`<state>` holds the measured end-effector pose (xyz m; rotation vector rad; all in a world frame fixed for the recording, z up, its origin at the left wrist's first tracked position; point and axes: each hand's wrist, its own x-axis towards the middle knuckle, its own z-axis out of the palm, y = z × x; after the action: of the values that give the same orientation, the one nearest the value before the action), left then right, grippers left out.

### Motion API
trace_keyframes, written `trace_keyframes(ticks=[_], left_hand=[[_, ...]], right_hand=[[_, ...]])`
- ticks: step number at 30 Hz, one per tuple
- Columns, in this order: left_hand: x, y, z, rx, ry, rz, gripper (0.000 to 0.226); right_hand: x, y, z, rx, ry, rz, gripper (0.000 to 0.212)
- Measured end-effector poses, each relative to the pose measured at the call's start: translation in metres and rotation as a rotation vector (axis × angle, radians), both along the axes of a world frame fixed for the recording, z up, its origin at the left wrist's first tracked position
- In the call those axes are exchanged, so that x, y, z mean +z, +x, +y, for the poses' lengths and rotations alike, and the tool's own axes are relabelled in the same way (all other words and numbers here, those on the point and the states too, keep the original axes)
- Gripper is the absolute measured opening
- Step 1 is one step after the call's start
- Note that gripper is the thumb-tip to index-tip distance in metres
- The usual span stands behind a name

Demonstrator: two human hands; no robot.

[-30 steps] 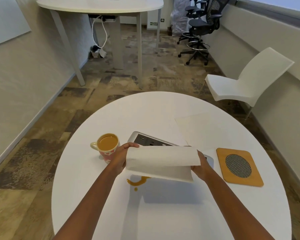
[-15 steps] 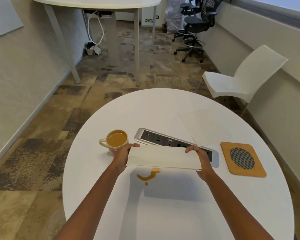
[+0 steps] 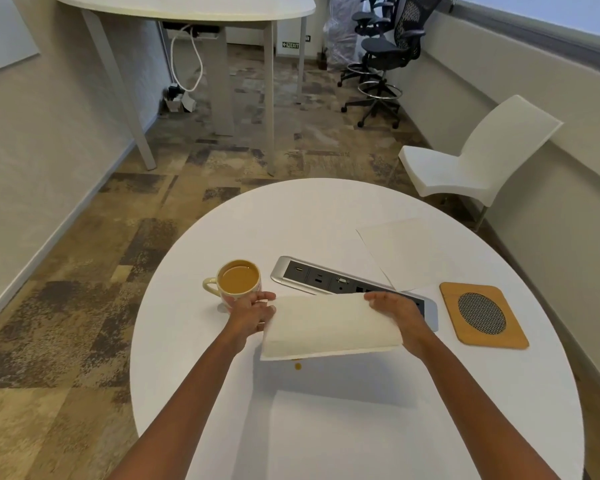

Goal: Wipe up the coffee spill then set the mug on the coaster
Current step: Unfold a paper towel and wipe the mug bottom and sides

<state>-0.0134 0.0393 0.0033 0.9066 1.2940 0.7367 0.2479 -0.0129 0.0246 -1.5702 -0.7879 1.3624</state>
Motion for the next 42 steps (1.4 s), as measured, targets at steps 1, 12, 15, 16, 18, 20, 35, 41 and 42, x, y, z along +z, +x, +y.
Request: trace_keyframes(ticks=[1, 12, 15, 16, 18, 20, 35, 41, 42], left_hand=[[0.000, 0.000, 0.000, -0.003, 0.003, -0.002, 0.023], [0.037, 0.021, -0.003, -0.492, 0.338, 0.253, 0.040], [0.050, 0.030, -0.005, -0.680, 0.252, 0.169, 0.037], [0.051, 0.033, -0.006, -0.706, 0.242, 0.155, 0.035], [0.051, 0.034, -0.008, -0.709, 0.222, 0.116, 0.023], [0.049, 0.032, -0.008, -0.670, 0.200, 0.077, 0.013], [0.033, 0.030, -0.016, -0.055, 0.102, -0.270, 0.028], [0.027, 0.019, -0.017, -0.195, 0.045, -0.182, 0.033], [0.026, 0.017, -0.016, -0.202, 0.021, -0.187, 0.038]], right_hand=[[0.003, 0.002, 0.001, 0.037, 0.004, -0.030, 0.030], [0.063, -0.001, 0.015, 0.360, 0.078, -0.334, 0.037], [0.076, -0.011, 0.020, 0.442, 0.109, -0.324, 0.039], [0.079, -0.014, 0.021, 0.455, 0.122, -0.321, 0.039], [0.083, -0.020, 0.023, 0.460, 0.147, -0.339, 0.038], [0.085, -0.024, 0.024, 0.429, 0.180, -0.334, 0.035], [0.014, -0.072, -0.002, 0.189, 0.019, 0.149, 0.032], [0.007, -0.072, -0.001, 0.082, 0.016, 0.150, 0.035], [0.007, -0.071, -0.001, 0.092, 0.019, 0.142, 0.030]])
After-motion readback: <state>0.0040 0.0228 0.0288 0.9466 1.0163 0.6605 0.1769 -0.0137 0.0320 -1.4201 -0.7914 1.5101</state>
